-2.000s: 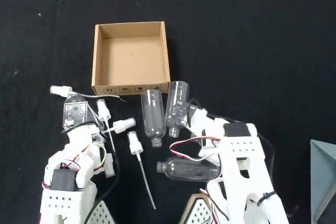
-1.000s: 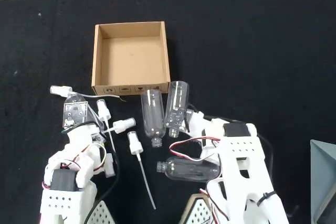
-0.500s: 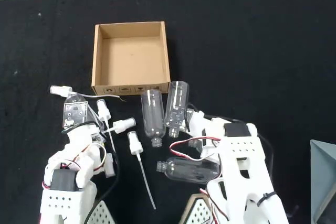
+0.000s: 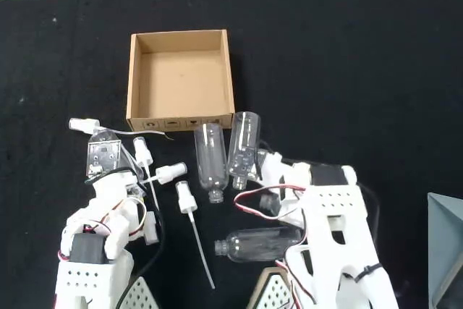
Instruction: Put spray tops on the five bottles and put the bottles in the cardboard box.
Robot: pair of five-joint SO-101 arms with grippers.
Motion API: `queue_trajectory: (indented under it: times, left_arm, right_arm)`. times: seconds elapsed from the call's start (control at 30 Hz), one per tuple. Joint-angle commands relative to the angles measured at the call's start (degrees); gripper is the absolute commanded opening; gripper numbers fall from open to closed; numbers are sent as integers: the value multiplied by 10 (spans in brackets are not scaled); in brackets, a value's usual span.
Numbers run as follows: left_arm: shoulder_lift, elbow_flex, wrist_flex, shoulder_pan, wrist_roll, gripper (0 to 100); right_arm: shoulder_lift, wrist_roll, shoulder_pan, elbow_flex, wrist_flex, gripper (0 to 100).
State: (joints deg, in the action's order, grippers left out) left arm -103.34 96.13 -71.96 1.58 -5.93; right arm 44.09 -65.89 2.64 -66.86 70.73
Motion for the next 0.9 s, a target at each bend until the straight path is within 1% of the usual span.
queue_trajectory:
  times: [0.0,0.13,0.27,0.43,0.67,0.87]
  left_arm:
    - [-3,14,-4,4,5,33]
    - [-3,14,-4,4,5,33]
    - [-3,14,-4,4,5,33]
    - [-3,14,-4,4,5,33]
    - [-3,14,-4,4,5,33]
    - [-3,14,-4,4,5,33]
  right_arm:
    - [1,33,11,65,29,56]
    - [1,68,12,83,29,56]
    - [1,69,12,83,30,56]
    - [1,72,12,99,69,56]
    - [1,150,17,141,98,56]
    - [1,169,13,138,98,56]
